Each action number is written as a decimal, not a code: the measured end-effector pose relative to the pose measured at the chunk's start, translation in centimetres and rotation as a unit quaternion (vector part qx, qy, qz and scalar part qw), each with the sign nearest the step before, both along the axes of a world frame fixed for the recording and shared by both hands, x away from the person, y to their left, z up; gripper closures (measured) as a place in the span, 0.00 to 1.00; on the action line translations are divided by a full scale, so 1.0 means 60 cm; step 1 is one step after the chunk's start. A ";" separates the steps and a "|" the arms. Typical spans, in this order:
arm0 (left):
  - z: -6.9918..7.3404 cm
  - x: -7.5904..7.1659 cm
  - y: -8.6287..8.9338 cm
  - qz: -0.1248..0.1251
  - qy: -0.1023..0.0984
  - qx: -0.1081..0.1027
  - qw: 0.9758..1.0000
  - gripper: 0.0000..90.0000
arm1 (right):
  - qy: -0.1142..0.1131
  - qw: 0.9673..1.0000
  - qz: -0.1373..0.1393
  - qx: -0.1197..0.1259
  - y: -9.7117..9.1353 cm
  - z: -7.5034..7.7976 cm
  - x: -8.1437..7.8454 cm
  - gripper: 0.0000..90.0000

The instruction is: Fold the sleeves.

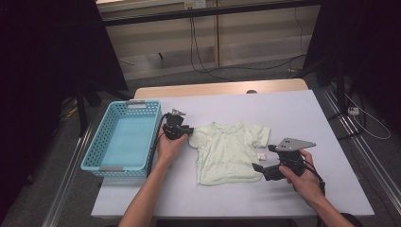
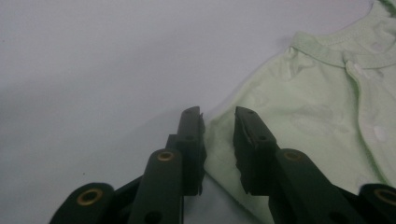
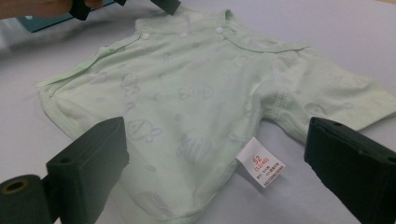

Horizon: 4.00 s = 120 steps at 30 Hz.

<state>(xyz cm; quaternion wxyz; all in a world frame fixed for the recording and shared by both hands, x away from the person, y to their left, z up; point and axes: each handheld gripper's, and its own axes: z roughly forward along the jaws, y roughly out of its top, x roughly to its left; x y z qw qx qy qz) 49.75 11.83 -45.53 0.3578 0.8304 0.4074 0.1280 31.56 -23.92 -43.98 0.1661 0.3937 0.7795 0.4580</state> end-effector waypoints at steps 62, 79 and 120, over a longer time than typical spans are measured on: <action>0.045 -0.032 -0.068 -0.016 0.010 -0.116 0.993 0.97 | -0.006 1.000 0.003 0.003 -0.001 0.003 -0.001 0.06; 0.027 -0.023 -0.102 -0.018 0.034 -0.122 0.992 0.96 | -0.005 1.000 0.007 0.000 0.001 0.002 -0.001 0.05; 0.027 -0.090 -0.053 -0.108 0.015 -0.033 0.994 0.91 | -0.002 1.000 0.006 -0.008 0.004 -0.002 0.002 0.05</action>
